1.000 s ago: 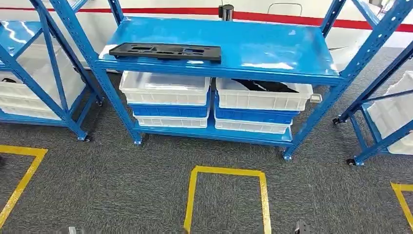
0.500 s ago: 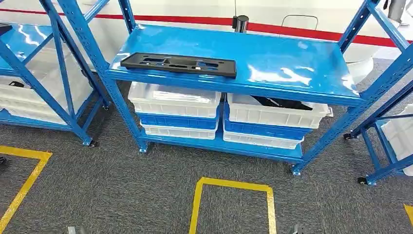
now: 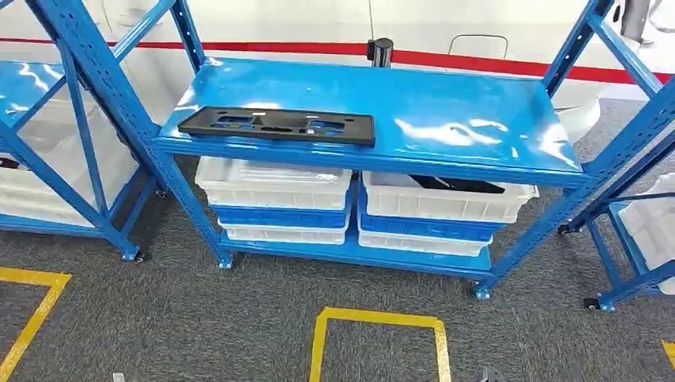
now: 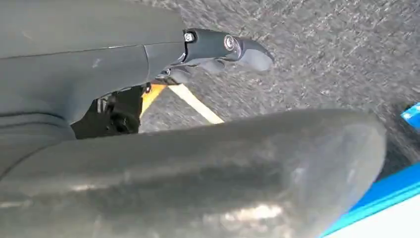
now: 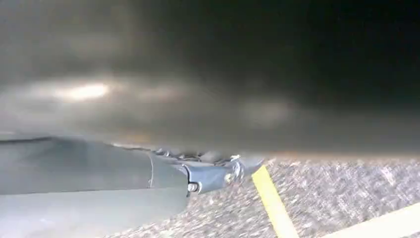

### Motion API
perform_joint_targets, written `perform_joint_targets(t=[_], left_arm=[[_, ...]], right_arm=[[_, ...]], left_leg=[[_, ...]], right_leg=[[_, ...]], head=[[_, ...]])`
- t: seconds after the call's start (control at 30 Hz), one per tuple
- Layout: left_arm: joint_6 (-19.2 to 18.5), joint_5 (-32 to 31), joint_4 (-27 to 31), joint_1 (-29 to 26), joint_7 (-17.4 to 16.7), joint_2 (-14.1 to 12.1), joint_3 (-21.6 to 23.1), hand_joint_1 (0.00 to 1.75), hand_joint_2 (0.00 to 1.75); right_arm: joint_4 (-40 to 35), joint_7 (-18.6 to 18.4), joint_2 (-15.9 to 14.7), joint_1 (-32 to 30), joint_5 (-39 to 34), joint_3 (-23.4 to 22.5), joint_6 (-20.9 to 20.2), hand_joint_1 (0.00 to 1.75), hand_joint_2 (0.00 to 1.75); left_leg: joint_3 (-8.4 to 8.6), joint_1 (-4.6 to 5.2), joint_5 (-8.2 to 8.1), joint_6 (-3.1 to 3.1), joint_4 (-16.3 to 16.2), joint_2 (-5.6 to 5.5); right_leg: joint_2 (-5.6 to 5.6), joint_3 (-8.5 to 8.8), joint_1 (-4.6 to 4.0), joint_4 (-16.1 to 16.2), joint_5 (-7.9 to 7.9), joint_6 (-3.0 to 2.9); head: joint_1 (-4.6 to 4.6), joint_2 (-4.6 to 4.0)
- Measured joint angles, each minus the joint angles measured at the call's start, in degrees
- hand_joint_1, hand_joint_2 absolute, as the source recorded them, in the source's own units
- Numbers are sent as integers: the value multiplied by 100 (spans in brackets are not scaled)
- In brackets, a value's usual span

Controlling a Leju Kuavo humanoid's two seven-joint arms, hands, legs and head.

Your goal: Take the parts from the cabinet and place them on the table.

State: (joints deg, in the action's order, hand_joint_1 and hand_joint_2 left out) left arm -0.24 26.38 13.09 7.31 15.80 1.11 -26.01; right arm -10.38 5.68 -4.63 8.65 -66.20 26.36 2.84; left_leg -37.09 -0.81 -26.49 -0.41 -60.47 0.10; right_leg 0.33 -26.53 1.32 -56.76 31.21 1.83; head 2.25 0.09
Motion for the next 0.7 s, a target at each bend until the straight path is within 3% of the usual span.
perform_joint_targets(t=[0.07, 0.1, 0.13, 0.17, 0.2, 0.23, 0.27, 0.3, 0.33, 0.37, 0.4, 0.43, 0.47, 0.5, 0.53, 0.57, 0.6, 0.63, 0.67, 0.7], left_arm=[[4, 0, -2, -16, 0, 0, 0, 0, 0], [4, 0, 0, -13, 2, 0, 0, 0, 0], [2, 0, -2, -10, 2, 0, -2, 0, 0], [2, 0, -2, 3, 4, 0, -2, 0, 0], [2, -2, -2, 8, 4, 0, 0, 0, 0], [2, -2, -2, 6, 4, -2, -2, 0, 0], [2, -2, -2, 3, 4, -4, -2, 0, 0], [2, -2, -2, 0, 4, -4, -2, 0, 0], [2, -4, -2, -3, 2, -2, -2, 0, 0], [2, -7, -2, -5, 0, -2, -2, 0, 0], [2, -7, -2, -5, 0, 0, -2, 0, 0], [2, -7, -2, -6, -2, 0, 0, 0, 0], [2, -7, -2, 3, -4, 2, -2, 0, 0], [2, -7, -2, 1, -9, -2, -2, 0, 0], [4, -7, -2, 1, -17, -2, 0, 0, 0], [4, -7, -2, -3, -19, -2, -2, 0, 0], [4, -7, -2, 5, -20, -7, -2, 0, 0], [4, -7, 0, 18, -22, -6, 0, 0, 0], [4, -9, -2, 25, -26, 7, 0, 0, 0], [7, -11, -2, 28, -31, 4, 0, 0, 0]], right_arm=[[0, 4, 2, 2, 0, -2, -4, 0, 0], [0, 4, 4, 2, 0, 0, -4, 0, 0], [0, 4, 9, 9, 0, 0, -7, 0, 0], [0, 6, 11, 18, 0, 0, -7, 0, 0], [0, 6, 9, 22, 0, 0, -7, 0, 0], [0, 6, 11, 24, 0, 0, -7, 0, 0], [0, 6, 11, 13, 0, 0, -7, 0, 0], [0, 9, 13, -8, 0, 2, -7, 0, 0], [0, 9, 15, -29, 0, 2, -7, 0, 0], [2, 6, 15, -38, 0, 2, -7, 0, 0], [4, 8, 9, -39, 0, 2, -7, 0, 0], [4, 9, 4, -37, 0, 2, -7, 0, 0], [11, 9, 2, -43, 0, 2, -7, 0, 0], [11, 6, 5, -22, 0, 2, -9, 0, 0], [9, 8, 9, -15, 2, 2, -13, 0, 0], [9, 11, 7, -22, 2, 2, -24, 0, 0], [9, 11, 7, -24, 2, 2, -24, 0, 0], [9, 13, 9, -32, 4, 4, -24, 0, 0], [9, 13, 9, -21, 9, 5, -24, 0, 0], [9, 15, 9, -9, 11, 5, -26, 0, 0]], left_leg=[[67, 3, 83, 112, 62, -21], [191, -7, 110, 171, 67, -45], [250, -14, 97, 199, 86, -32], [276, -10, 81, 231, 86, -36], [283, -7, 53, 268, 86, -37], [306, 1, 12, 281, 89, -39], [345, 11, -35, 292, 89, -50], [394, 16, -84, 293, 89, -71], [456, 17, -130, 290, 89, -95], [529, 17, -183, 278, 90, -116], [611, 17, -239, 257, 93, -122], [640, 17, -286, 234, 102, -123], [724, 28, -343, 199, 104, -124], [737, 29, -371, 156, 146, -131], [774, 25, -388, 103, 220, -127], [806, 30, -298, 67, 101, -115], [871, 32, -311, 20, 129, -109], [817, 13, -370, 1, 48, -82], [708, 13, -426, -4, -209, -56], [486, 4, -506, -20, -587, -45]], right_leg=[[2, 167, -2, 7, -37, 102], [1, 241, 3, 47, 15, 125], [-16, 183, 10, -82, 37, 135], [-15, -40, 3, -463, 37, 132], [-15, -391, -1, -953, 97, 120], [-14, -731, -5, -1396, 286, 73], [-14, -1004, -5, -1699, 464, 49], [-14, -1163, -5, -1771, 538, 60], [-14, -1211, -5, -1621, 483, 98], [-14, -1154, -7, -1259, 278, 162], [-18, -1011, -14, -719, -74, 233], [-36, -890, -27, -247, -431, 261], [-68, -882, -39, -211, -576, 178], [-97, -849, -89, -188, -481, 55], [-76, -831, -111, -156, -493, 22], [-54, -802, -93, -74, -541, -41], [-38, -690, -62, -69, -540, -100], [-35, -570, 0, -45, -572, -142], [-40, -510, -6, -47, -545, -183], [-38, -479, -14, -47, -514, -224]], head=[[2, 0], [-27, 0], [-33, 0], [-46, 0], [-73, 0], [-70, 0], [-77, 0], [-77, 0], [-77, 0], [-83, 0], [-88, 0], [-92, 0], [-83, 0], [-105, 0], [-99, 0], [-94, 0], [-101, 0], [-94, 0], [-84, 0], [-59, 0]])
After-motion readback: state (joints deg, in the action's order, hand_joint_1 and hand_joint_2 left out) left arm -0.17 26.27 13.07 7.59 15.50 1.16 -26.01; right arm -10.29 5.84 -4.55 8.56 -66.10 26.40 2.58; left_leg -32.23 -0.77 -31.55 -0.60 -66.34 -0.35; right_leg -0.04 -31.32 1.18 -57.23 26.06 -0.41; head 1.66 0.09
